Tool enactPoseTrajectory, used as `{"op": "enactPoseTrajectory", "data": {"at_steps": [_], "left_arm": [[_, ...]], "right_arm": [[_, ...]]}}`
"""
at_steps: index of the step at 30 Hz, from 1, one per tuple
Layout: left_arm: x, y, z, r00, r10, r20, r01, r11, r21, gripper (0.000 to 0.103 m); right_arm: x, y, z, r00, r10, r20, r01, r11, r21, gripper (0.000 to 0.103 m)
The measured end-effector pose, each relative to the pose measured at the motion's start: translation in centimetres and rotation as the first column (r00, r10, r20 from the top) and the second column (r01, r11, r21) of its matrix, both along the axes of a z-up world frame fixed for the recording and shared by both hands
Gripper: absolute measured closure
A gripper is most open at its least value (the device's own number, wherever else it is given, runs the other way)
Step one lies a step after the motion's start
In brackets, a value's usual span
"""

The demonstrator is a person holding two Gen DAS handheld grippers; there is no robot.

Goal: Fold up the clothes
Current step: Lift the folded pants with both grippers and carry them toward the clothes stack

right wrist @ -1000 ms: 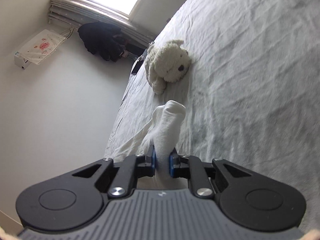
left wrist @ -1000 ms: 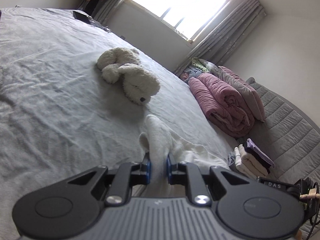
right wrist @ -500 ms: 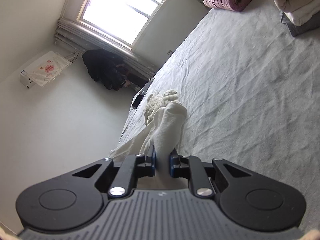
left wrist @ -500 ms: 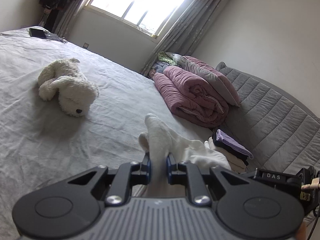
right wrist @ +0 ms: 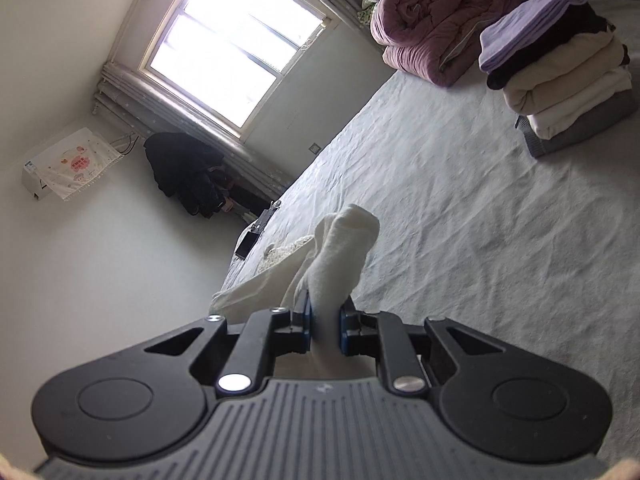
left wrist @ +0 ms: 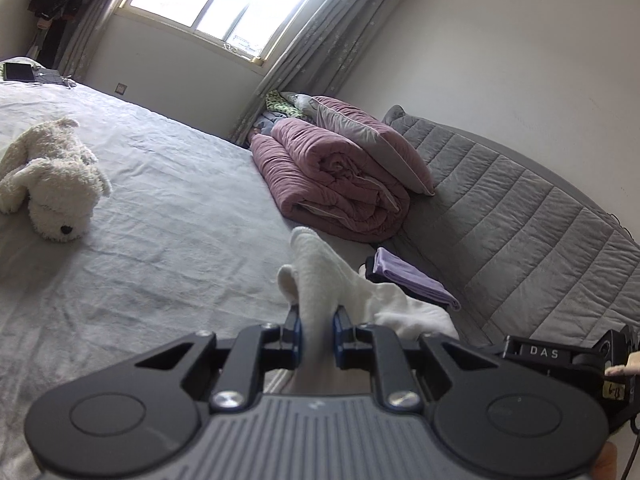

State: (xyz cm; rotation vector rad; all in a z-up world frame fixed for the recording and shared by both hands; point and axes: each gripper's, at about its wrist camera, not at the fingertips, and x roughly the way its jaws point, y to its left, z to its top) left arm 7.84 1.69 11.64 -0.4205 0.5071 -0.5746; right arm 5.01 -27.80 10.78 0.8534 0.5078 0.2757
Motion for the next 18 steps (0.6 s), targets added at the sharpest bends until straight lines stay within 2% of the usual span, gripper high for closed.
{"op": "enactPoseTrajectory", "data": {"at_steps": [9, 18], "left_arm": [[1.3, -4.2, 0.4, 0.999, -0.024, 0.029, 0.024, 1.000, 0.009, 0.088], [6.8, -10.8, 0.8, 0.996, -0.079, 0.034, 0.082, 0.993, -0.087, 0.088]], "right_arm": [[1.7, -3.7, 0.9, 0.998, 0.002, 0.058, 0.001, 0.999, -0.045, 0.087], [5.2, -10.2, 2.6, 0.991, -0.021, 0.135, 0.040, 0.989, -0.140, 0.087]]}}
